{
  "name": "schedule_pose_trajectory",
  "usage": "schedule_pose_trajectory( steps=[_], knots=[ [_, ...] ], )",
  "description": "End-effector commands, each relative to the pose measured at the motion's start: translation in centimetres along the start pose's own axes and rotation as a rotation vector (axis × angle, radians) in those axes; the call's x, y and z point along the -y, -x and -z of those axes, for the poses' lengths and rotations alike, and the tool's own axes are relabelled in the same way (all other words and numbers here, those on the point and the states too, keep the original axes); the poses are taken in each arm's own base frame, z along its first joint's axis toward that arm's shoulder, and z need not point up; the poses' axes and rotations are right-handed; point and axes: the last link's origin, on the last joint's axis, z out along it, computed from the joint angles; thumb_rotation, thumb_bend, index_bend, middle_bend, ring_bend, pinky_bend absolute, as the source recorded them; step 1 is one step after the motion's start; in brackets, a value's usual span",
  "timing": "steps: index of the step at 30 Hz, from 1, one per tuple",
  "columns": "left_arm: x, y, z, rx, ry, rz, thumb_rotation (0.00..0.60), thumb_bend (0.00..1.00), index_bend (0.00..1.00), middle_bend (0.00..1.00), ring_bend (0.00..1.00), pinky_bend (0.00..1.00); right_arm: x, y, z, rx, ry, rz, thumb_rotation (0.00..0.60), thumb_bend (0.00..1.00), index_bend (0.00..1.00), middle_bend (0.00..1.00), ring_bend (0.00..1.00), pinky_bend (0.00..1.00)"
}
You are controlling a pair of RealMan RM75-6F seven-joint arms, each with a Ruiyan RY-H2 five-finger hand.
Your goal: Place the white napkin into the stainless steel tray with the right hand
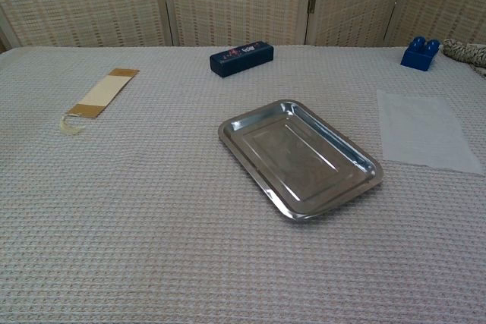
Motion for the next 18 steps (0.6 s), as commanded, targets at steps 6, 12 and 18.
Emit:
schedule_pose_trajectory(
  steps=[6, 12, 18],
  knots=[
    [-0.2, 0.2, -0.2, 0.007, 0.007, 0.008, 0.600, 0.40, 0.00, 0.00, 0.00, 0.00, -0.7, 0.7, -0.6, 0.032, 0.039, 0.026, 0.600, 0.45, 0.00, 0.00, 0.00, 0.00],
    [-0.5, 0.4, -0.5, 0.010, 0.028, 0.016, 0.600, 0.40, 0.00, 0.00, 0.00, 0.00, -0.9, 2.9, -2.3, 0.083, 0.032, 0.029, 0.600, 0.45, 0.02, 0.00, 0.00, 0.00],
    [0.1, 0.5, -0.9, 0.026, 0.010, 0.026, 0.600, 0.40, 0.00, 0.00, 0.00, 0.00, -0.3, 4.6, -4.4, 0.096, -0.009, 0.012, 0.600, 0.45, 0.13, 0.00, 0.00, 0.00]
  ],
)
